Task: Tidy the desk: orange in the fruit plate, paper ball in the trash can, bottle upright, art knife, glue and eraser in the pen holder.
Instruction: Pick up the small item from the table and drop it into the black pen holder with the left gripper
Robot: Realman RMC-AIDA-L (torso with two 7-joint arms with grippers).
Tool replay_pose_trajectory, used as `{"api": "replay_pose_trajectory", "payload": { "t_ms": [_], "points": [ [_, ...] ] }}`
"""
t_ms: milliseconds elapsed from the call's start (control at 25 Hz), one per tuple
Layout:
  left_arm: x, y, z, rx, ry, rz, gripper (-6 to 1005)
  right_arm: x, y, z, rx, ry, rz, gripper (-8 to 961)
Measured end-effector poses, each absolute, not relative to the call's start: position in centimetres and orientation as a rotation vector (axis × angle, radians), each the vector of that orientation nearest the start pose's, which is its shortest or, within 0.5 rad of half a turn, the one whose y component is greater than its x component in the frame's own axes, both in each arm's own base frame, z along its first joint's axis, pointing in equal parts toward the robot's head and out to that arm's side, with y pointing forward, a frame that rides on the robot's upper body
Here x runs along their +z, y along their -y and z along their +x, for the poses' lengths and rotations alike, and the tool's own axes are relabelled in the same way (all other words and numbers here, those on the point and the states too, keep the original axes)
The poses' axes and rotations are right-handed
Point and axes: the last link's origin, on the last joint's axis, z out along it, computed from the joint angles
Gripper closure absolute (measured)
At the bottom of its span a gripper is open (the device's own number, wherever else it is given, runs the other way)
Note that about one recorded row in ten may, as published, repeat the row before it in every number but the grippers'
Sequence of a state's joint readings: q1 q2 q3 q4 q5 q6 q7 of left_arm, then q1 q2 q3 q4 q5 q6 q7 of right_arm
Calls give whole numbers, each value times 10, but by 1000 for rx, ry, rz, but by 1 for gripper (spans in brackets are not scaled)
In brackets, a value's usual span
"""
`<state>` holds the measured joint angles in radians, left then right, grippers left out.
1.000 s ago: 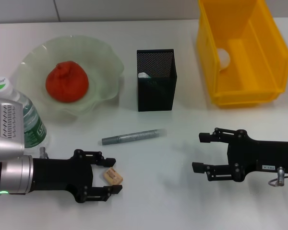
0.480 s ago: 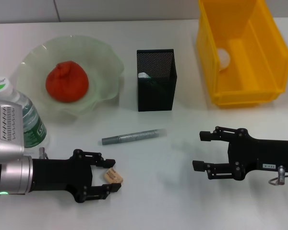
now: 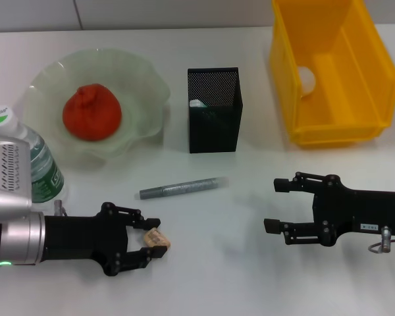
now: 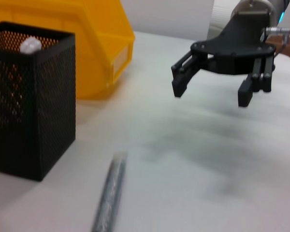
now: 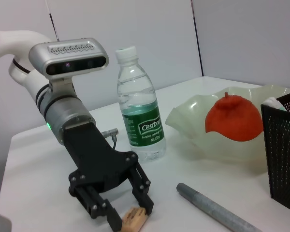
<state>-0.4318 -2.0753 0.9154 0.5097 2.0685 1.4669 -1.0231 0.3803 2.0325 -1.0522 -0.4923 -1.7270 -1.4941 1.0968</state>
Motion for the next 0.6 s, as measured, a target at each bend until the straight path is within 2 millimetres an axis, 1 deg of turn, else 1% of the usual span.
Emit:
{"api": "replay_pose_trajectory", "payload": {
  "t_ms": [120,160,200,280,320,360,480,600],
  "points": [
    [-51,-271,-301,-474,333,-2949,540,-38,-274,296,684,-501,-2815,130],
    [-47,-272,-296,-554,329,-2919,540,-38,-273,297,684,-504,-2814,130],
    [-47,-272,-296,-554,329,-2919,540,-38,-273,297,684,-504,-2814,130],
    [-41,-272,-289,-684,314,-2847,540,-36,-273,298,687,-512,-2802,130],
    [-41,-272,-289,-684,314,-2847,541,-36,-273,298,687,-512,-2802,130],
    [-41,-271,-287,-723,302,-2823,541,-35,-273,299,690,-515,-2792,130],
    [-42,-268,-280,-893,277,-2704,543,-36,-271,300,693,-520,-2791,130],
    [-43,-267,-279,-925,275,-2678,547,-36,-270,300,696,-523,-2792,130]
  ]
}}
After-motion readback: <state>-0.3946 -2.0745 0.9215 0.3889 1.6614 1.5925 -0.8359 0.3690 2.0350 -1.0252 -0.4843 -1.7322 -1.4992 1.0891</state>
